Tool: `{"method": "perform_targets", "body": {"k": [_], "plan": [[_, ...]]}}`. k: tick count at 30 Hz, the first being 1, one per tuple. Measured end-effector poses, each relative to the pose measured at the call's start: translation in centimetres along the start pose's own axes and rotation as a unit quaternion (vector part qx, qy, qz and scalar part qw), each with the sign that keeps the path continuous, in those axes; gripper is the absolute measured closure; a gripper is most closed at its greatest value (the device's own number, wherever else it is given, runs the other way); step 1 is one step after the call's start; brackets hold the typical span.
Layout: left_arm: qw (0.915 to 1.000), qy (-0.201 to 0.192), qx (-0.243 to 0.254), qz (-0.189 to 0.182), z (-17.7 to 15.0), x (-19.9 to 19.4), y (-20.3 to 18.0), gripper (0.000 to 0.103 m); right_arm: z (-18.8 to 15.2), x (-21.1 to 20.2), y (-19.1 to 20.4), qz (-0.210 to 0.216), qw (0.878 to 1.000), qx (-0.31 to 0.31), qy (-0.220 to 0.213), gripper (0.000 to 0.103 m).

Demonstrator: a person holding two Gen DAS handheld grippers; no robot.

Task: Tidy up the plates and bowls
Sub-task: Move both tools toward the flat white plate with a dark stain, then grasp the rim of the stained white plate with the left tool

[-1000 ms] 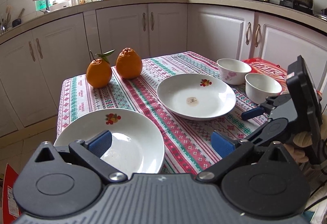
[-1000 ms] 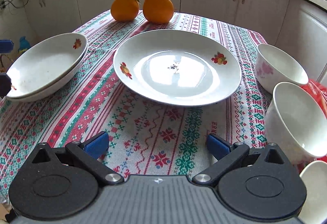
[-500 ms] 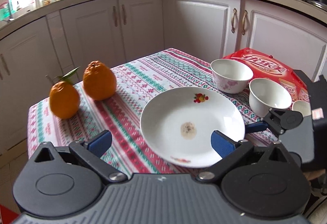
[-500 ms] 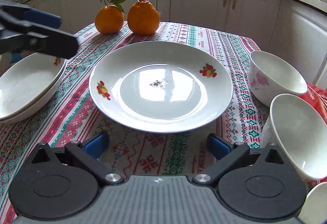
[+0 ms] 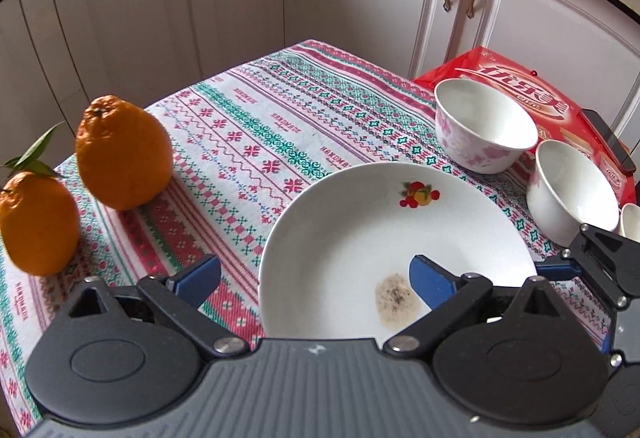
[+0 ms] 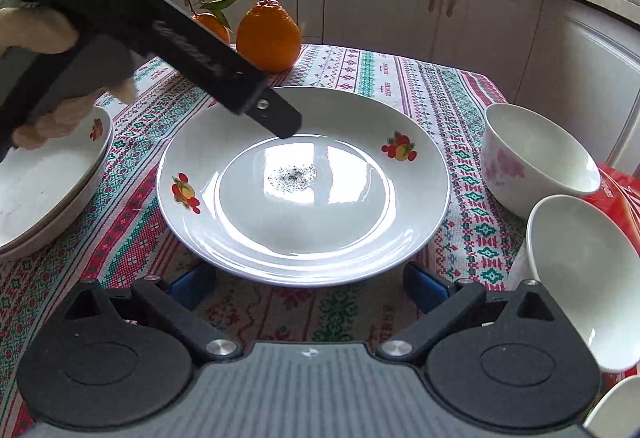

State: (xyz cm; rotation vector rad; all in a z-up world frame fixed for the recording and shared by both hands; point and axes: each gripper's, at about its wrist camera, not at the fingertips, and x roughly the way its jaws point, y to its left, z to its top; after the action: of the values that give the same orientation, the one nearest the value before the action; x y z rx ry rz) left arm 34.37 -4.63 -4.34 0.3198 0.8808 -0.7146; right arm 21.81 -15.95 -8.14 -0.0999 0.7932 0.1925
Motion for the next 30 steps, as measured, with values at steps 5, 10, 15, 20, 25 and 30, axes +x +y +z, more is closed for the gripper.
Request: {"method": "perform_targets", "body": {"k": [5, 10, 15, 20, 25, 30], "plan": [[0.9994, 0.022, 0.014, -0.024, 1.2, 1.7, 0.3, 0.009, 0.0, -0.1, 0.0, 0.000, 1.000, -0.010, -0.002, 0.004], [0.9969, 0.057, 0.028, -0.047, 1.9, 3.4, 1.0, 0.023, 0.0, -0.1, 0.0, 0.001, 1.000, -0.015, -0.006, 0.005], [0.9934, 0.084, 0.041, -0.067, 2.1, 4.3, 1.0, 0.024, 0.0, -0.1, 0.0, 0.007, 1.000, -0.019, -0.009, 0.006], [0.9914, 0.094, 0.048, -0.077, 2.4, 4.6, 0.9, 0.026, 0.0, -0.1, -0.1, 0.015, 1.000, -0.017, -0.012, 0.007], [0.9906, 0.098, 0.047, -0.083, 2.7, 4.7, 1.2, 0.029, -0.1, -0.1, -0.2, 0.020, 1.000, -0.018, -0.013, 0.009], [0.9902, 0.099, 0.049, -0.085, 2.7, 4.6, 1.3, 0.029, 0.0, -0.2, -0.3, 0.020, 1.000, -0.020, -0.012, 0.009]]}}
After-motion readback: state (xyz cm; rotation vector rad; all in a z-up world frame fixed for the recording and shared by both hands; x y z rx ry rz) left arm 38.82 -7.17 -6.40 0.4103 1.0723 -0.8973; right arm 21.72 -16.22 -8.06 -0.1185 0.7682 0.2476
